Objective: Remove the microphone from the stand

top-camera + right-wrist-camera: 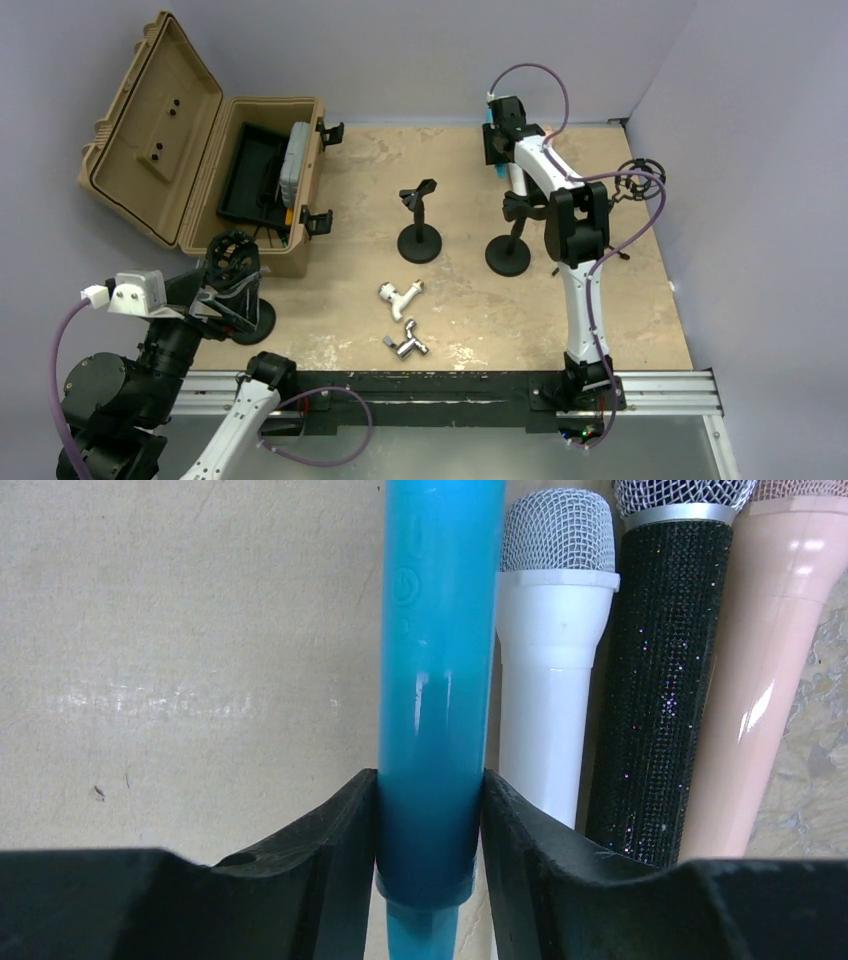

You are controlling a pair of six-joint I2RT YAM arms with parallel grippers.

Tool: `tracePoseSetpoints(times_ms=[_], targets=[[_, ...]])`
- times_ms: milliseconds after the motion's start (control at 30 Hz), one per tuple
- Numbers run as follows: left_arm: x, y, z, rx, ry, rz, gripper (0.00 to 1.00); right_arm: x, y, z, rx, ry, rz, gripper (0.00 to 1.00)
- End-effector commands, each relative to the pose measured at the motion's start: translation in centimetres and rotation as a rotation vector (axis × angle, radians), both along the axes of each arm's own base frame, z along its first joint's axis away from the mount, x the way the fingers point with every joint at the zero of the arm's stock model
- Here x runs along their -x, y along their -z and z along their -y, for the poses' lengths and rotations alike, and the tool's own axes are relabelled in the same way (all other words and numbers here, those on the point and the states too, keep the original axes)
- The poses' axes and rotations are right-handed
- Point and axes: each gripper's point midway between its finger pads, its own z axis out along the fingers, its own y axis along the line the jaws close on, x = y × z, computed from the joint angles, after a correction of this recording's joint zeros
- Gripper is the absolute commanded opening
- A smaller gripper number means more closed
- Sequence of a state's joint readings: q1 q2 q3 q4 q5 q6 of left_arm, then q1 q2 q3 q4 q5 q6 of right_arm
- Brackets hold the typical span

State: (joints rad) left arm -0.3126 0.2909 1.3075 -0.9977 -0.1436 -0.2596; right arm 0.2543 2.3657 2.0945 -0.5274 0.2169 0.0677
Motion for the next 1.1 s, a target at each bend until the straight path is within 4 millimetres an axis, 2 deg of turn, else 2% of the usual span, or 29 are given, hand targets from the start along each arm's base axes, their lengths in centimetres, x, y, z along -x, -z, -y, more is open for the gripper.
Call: tracePoseSetpoints(times_ms=[0,167,333,433,500,633,733,767,833,900,933,967,1000,1067], targets=[[-0.4,0.1,-0.8,-0.036,-0.041,-0.018,1.00,-1.2,-2.7,0.2,-0.003,0.006,0.061,0.41],[-0.9,1.5,-1.9,-0.033,-0.121,-0.088,1.00,-1.3,-3.9,0.1,-0.009,0.000,0.084,0.52],[-1.4,3.0,-3.4,-0.041,-0.219,-0.160,1.00,-1.5,-7.8,-0.2,-0.034,-0.004,0.151,0.54],[-1.9,4.1,-3.8,-0.067,-0.253,-0.210,0.99,-1.2,-11.5,-0.4,-0.063,-0.003,0.221,0.55],[-2.2,4.9,-4.0,-0.083,-0.272,-0.242,0.98,-0.6,-15.1,-1.0,-0.098,-0.014,0.291,0.56],[-2.8,5.7,-4.5,-0.111,-0.309,-0.273,0.97,2.1,-22.3,-4.1,-0.175,-0.077,0.445,0.60],[-2.8,5.5,-4.7,-0.100,-0.319,-0.260,0.96,5.8,-27.9,-8.6,-0.264,-0.167,0.563,0.63],[-2.7,5.3,-4.7,-0.090,-0.323,-0.248,0.96,8.2,-31.0,-11.2,-0.326,-0.226,0.631,0.64],[-2.5,4.6,-4.9,-0.059,-0.331,-0.213,0.96,12.5,-34.7,-15.6,-0.451,-0.358,0.709,0.66],[-1.8,3.6,-5.2,-0.024,-0.339,-0.154,0.96,18.2,-37.8,-20.3,-0.616,-0.566,0.781,0.69],[-1.3,3.1,-5.6,-0.001,-0.356,-0.121,0.96,21.2,-39.6,-21.8,-0.708,-0.662,0.830,0.72],[-0.8,2.5,-6.0,0.027,-0.371,-0.088,0.96,24.4,-40.9,-23.1,-0.803,-0.761,0.877,0.75],[-0.2,1.8,-6.4,0.058,-0.382,-0.051,0.96,27.3,-40.1,-24.4,-0.878,-0.854,0.867,0.78],[1.0,1.0,-6.8,0.107,-0.387,0.009,0.95,33.0,-40.8,-26.3,-1.027,-1.047,0.898,0.81]])
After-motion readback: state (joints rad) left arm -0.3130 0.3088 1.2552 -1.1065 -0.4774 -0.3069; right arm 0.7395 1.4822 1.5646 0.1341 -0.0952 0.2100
